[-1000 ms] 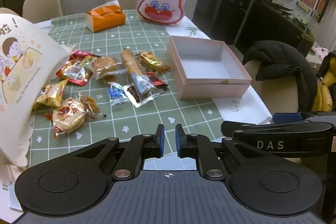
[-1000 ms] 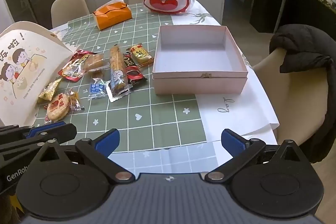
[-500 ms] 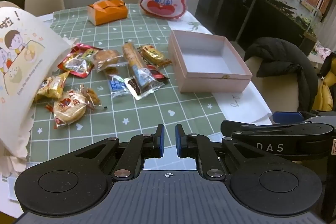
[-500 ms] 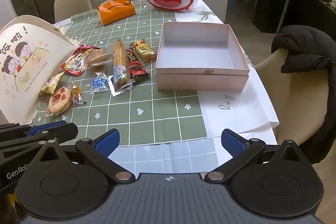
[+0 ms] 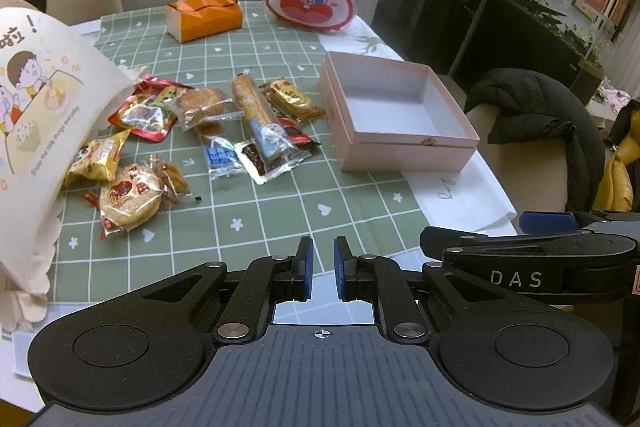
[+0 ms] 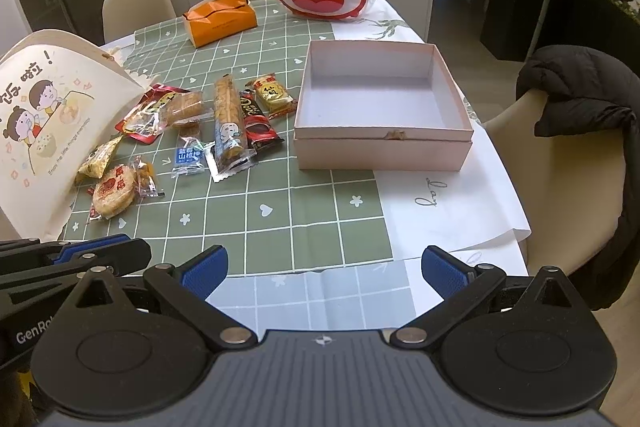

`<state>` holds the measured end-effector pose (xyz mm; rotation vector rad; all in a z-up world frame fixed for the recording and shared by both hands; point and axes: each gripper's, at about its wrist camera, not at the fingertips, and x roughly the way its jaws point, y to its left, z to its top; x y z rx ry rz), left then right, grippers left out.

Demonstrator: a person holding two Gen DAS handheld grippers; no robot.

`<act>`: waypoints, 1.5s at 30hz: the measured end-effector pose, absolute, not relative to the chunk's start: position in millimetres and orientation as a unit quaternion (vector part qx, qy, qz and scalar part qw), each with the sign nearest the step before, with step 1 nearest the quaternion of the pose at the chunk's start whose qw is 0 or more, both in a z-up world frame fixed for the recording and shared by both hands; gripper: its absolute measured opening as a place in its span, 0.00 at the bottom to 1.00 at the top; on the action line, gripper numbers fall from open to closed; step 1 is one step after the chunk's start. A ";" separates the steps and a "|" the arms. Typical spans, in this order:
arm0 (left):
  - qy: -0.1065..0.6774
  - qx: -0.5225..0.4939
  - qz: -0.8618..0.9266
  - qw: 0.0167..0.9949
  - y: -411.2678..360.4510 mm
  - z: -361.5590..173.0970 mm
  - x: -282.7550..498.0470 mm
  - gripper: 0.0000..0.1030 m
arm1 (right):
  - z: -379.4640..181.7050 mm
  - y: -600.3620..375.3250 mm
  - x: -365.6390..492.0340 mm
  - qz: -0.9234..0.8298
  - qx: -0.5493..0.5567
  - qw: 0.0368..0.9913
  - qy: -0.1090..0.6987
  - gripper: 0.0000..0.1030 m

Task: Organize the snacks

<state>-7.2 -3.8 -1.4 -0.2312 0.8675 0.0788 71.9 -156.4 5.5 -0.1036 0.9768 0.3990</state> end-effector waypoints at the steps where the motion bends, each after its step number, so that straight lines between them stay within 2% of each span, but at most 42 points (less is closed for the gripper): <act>1: 0.419 -0.112 0.038 0.900 -4.0 -1.6 -7.2 0.13 | 5.5 -156.4 71.9 0.191 -0.049 0.863 0.466 1.00; 45: 0.429 -0.126 0.039 0.893 -0.4 -5.8 -5.5 0.13 | 0.9 -157.3 71.1 0.179 -0.052 0.859 0.476 1.00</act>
